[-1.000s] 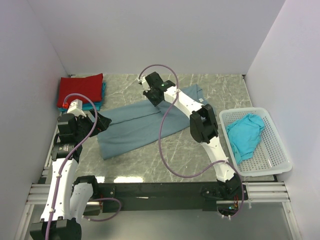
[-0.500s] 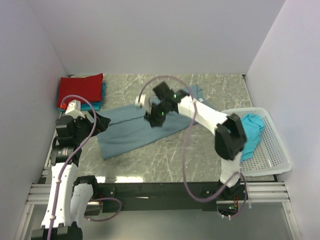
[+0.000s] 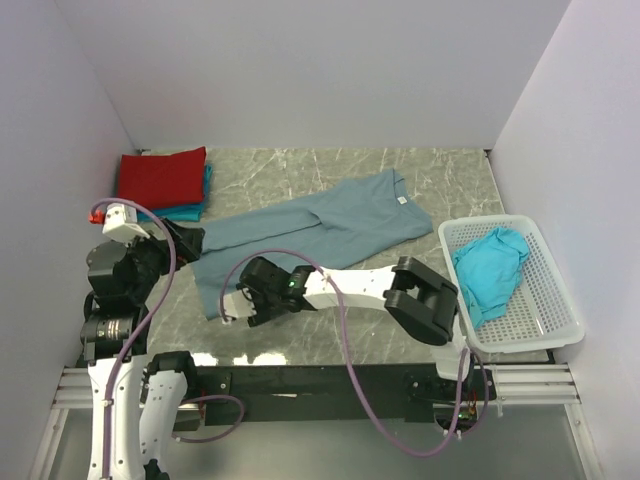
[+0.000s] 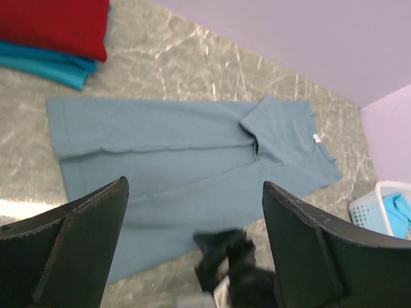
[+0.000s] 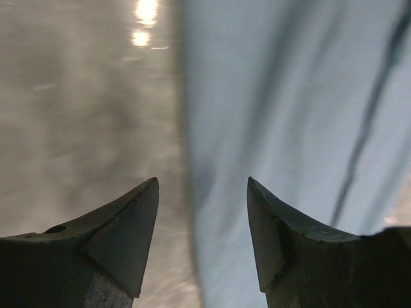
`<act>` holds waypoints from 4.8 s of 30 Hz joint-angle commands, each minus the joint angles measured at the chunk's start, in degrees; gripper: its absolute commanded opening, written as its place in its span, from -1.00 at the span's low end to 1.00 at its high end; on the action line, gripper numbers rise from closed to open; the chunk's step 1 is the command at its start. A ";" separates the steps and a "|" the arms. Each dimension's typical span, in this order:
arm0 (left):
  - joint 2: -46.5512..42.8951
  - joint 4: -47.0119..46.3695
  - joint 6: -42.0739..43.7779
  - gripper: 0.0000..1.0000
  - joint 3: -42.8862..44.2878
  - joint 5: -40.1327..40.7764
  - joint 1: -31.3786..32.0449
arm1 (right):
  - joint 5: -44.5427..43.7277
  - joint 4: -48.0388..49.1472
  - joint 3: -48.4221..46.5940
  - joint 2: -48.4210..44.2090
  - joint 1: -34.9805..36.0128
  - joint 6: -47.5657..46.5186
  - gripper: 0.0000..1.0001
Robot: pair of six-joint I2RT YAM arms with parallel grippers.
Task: Fold and stack the t-shirts
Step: Fold the tshirt
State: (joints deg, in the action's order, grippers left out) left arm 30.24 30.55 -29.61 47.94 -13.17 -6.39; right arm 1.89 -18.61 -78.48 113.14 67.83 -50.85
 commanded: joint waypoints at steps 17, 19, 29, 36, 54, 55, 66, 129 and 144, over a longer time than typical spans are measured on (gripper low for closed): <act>0.43 1.98 -1.33 0.80 1.72 -2.91 0.07 | -5.94 5.79 -0.54 3.66 -0.77 0.75 0.07; 0.61 1.80 -1.60 0.80 1.54 -3.53 0.07 | -4.19 4.99 -0.71 3.84 -0.86 0.49 0.04; 1.05 2.33 -1.51 0.80 1.63 -4.67 0.07 | -0.67 -1.33 -5.02 8.23 -1.74 1.02 -0.52; 1.31 1.98 -1.33 0.80 1.45 -5.02 0.15 | 2.85 -2.13 -2.48 5.16 -2.09 0.93 -1.00; 29.56 -21.13 -5.55 0.67 -0.76 -25.25 5.50 | 16.83 -14.78 28.81 -30.15 0.29 -8.75 -0.76; 32.66 -21.40 -4.25 0.67 0.73 -22.11 10.04 | 16.66 -15.14 29.86 -32.61 -0.15 -8.22 -0.58; 81.88 -10.25 3.94 0.49 38.43 -8.38 27.39 | 29.98 -11.47 32.15 -58.64 -39.83 5.91 -0.06; 21.63 -15.70 10.26 0.75 -1.95 9.74 12.72 | 29.75 9.56 10.99 -1.62 -39.98 68.33 0.23; 14.85 -16.39 11.24 0.73 -4.70 10.27 12.81 | 21.22 2.45 9.92 0.77 -41.11 65.89 -1.00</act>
State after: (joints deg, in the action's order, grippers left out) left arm 45.69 16.58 -19.53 42.00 -2.76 6.35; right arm 28.77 -11.55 -69.43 114.02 28.88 17.98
